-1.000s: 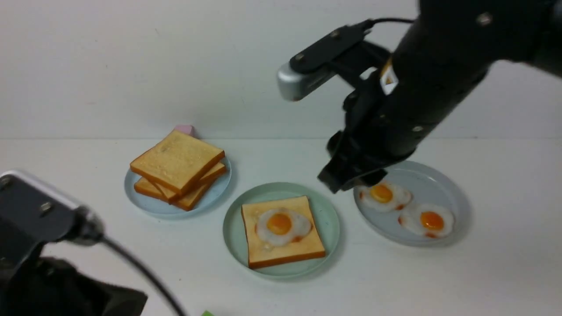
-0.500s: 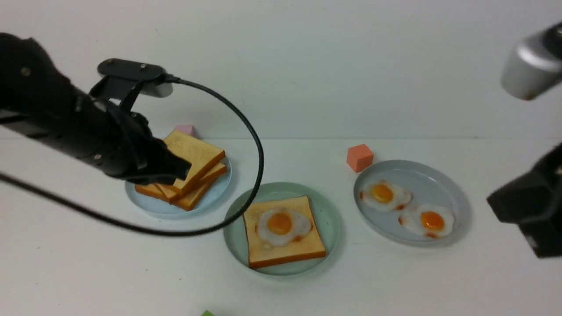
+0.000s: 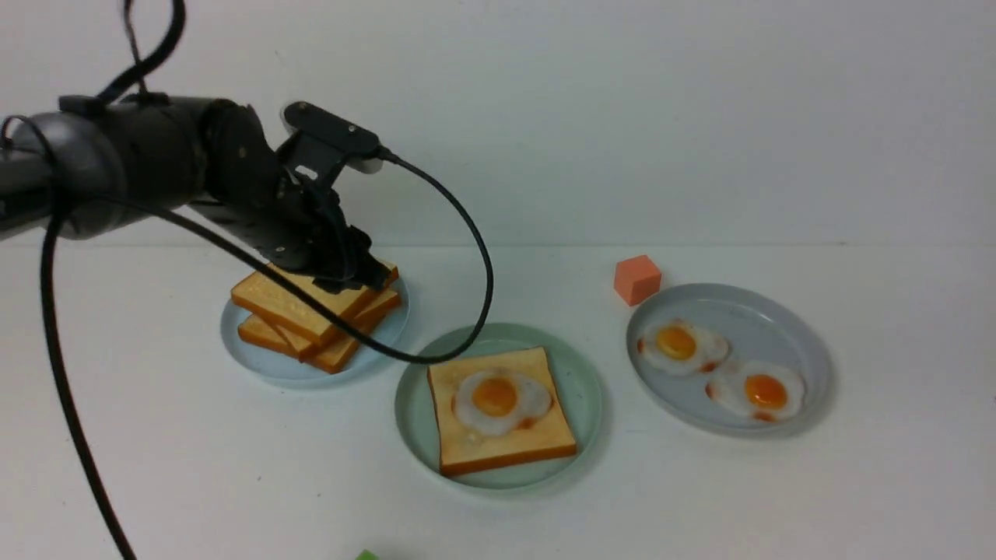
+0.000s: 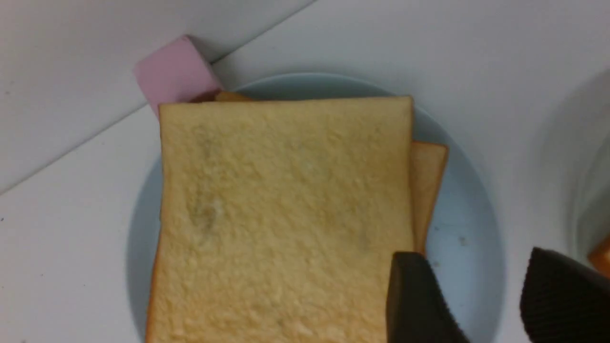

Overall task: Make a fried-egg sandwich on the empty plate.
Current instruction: Use the left arm to grab a slice of bread, then use the left arm to place a slice of bread on the fried egg in the middle

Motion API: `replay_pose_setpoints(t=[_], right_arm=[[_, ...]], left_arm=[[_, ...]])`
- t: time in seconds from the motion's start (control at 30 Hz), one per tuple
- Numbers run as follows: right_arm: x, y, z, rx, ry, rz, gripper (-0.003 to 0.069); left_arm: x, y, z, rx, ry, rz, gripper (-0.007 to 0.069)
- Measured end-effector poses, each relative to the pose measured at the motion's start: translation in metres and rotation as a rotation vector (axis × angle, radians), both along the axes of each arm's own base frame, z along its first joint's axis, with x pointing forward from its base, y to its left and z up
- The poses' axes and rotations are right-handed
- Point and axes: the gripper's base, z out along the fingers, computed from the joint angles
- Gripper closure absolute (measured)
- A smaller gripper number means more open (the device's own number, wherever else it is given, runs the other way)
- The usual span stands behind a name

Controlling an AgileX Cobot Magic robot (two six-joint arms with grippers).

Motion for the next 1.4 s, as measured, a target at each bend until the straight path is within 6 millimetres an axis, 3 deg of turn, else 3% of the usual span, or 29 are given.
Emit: replay_pose_setpoints(t=[0.2, 0.37, 0.47, 0.7, 0.87, 1.03, 1.17, 1.23, 1.27, 1.33, 1.4], right_arm=[[0.000, 0.000, 0.000, 0.002, -0.001, -0.001, 0.0656], [0.000, 0.000, 0.000, 0.003, 0.000, -0.003, 0.0653], [-0.001, 0.000, 0.000, 0.010, 0.005, -0.009, 0.0652], [-0.001, 0.000, 0.000, 0.022, 0.016, -0.011, 0.0648], [-0.001, 0.000, 0.000, 0.022, 0.017, -0.011, 0.0644], [-0.001, 0.000, 0.000, 0.022, 0.017, -0.011, 0.0641], [-0.001, 0.000, 0.000, 0.015, 0.011, -0.015, 0.0637], [-0.001, -0.002, 0.000, 0.002, 0.006, -0.021, 0.0637], [-0.001, -0.003, 0.000, 0.003, 0.005, -0.021, 0.0637], [-0.004, -0.007, 0.001, -0.009, -0.010, -0.030, 0.0636], [-0.009, -0.012, 0.004, -0.001, -0.030, -0.034, 0.0634]], left_arm=[[0.015, -0.003, -0.045, 0.028, 0.026, -0.005, 0.0204], [0.020, -0.003, -0.054, 0.038, 0.019, -0.010, 0.0225], [0.021, -0.003, -0.056, 0.042, 0.018, -0.012, 0.0267], [0.023, -0.002, -0.055, 0.063, 0.006, -0.024, 0.0534], [0.023, -0.002, -0.054, 0.083, 0.001, -0.036, 0.0582], [0.013, 0.001, -0.029, 0.085, -0.011, -0.037, 0.0582], [-0.004, 0.001, 0.020, 0.068, -0.070, -0.040, 0.0582], [-0.022, -0.005, 0.045, 0.076, -0.088, -0.078, 0.0582], [-0.024, -0.006, 0.047, 0.078, -0.090, -0.085, 0.0582], [-0.051, -0.027, 0.056, 0.113, -0.108, -0.204, 0.0582], [-0.080, -0.052, 0.050, 0.166, -0.116, -0.360, 0.0582]])
